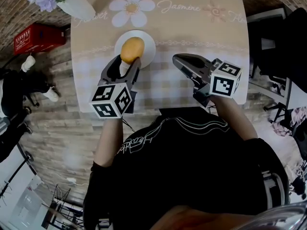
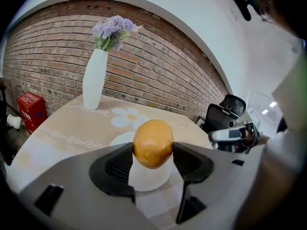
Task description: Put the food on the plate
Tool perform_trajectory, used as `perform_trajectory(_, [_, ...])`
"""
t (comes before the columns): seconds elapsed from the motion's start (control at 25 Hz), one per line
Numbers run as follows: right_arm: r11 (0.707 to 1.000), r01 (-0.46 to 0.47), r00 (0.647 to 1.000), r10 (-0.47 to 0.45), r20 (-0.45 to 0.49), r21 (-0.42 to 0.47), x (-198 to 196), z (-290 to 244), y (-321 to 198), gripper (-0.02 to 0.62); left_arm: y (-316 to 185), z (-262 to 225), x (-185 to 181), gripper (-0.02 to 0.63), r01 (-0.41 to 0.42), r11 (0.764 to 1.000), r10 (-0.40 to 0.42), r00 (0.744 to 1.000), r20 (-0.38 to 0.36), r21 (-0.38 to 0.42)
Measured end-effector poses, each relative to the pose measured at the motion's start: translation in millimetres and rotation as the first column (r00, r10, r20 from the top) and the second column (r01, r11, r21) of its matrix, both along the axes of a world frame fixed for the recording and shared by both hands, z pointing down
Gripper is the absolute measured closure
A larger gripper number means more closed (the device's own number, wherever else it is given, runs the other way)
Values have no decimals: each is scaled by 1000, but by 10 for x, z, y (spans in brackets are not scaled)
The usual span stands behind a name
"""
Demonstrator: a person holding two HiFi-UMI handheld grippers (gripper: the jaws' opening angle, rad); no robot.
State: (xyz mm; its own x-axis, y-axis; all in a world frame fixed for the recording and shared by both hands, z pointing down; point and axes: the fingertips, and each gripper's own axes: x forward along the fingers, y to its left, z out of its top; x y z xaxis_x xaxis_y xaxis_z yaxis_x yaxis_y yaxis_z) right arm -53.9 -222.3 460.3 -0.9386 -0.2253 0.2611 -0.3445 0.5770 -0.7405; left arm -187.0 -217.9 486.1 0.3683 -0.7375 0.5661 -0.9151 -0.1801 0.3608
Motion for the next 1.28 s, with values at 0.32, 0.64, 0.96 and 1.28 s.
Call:
perform_trajectory(0.32, [1000,19,1000,-19,-6,-21,-7,158,31,598,-46,266,1,347,3,999,-1,999,35,-38])
perform_trajectory(0.64, [999,25,1000,-25,-1,-44,-32,228,61,598,-68,400,28,347,-3,999,5,999,50,-52])
perform_trajectory(0.96, [998,28,1000,-28,-1,-51,-28,254,96,598,-82,406,79,347,-34,999,35,996,83,-19])
perform_trajectory(1.28, [999,38,999,-37,5,-18,-61,176,130,598,-78,363,68,304,-36,999,35,997,63,21])
